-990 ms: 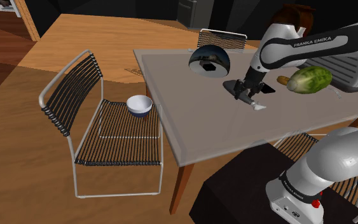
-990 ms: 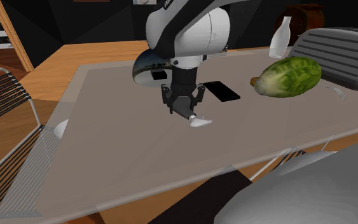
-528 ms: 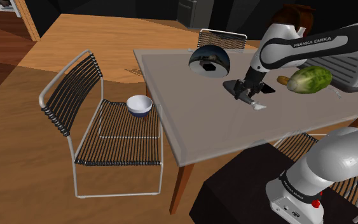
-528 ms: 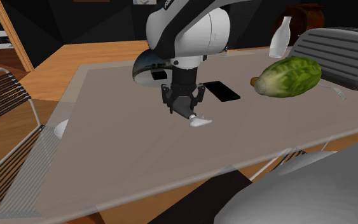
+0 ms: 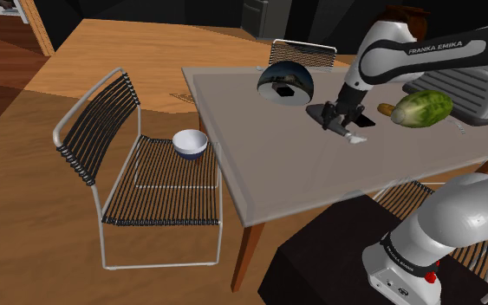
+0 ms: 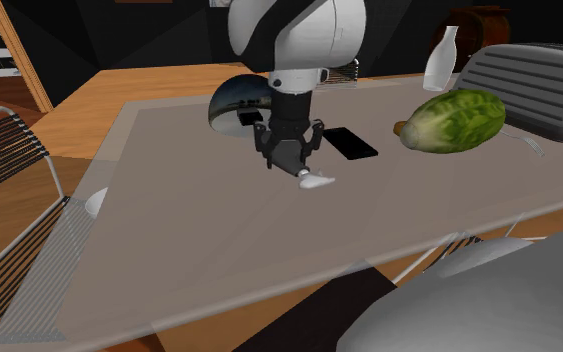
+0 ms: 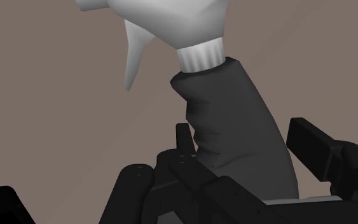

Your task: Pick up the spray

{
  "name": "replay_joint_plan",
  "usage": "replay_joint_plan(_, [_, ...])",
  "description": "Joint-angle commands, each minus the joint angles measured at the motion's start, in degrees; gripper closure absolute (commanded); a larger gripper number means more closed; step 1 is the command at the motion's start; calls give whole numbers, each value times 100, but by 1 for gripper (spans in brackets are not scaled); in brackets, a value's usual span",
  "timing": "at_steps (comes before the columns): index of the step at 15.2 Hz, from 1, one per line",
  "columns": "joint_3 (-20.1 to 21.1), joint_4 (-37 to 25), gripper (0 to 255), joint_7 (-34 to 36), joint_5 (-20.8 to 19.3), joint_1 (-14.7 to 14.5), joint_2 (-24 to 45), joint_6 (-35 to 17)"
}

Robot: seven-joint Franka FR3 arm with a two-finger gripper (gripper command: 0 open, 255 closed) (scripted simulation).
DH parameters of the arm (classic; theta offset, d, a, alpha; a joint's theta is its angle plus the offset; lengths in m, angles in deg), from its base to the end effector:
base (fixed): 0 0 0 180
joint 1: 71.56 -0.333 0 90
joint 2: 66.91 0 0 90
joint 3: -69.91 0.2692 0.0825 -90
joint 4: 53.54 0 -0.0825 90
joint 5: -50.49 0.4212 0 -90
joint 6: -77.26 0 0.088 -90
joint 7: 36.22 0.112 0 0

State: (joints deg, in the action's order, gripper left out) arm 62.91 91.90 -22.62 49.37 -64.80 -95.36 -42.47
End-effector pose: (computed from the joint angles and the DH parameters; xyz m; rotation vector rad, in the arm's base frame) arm 0.4382 -0.1045 0.3821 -3.0198 0.6989 -0.0693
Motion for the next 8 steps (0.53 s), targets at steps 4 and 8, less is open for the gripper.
replay_joint_plan(4, [28,-313,255,26,3,-4,-121,434])
replay_joint_plan(8, [42,-574,255,38,6,-6,-185,760])
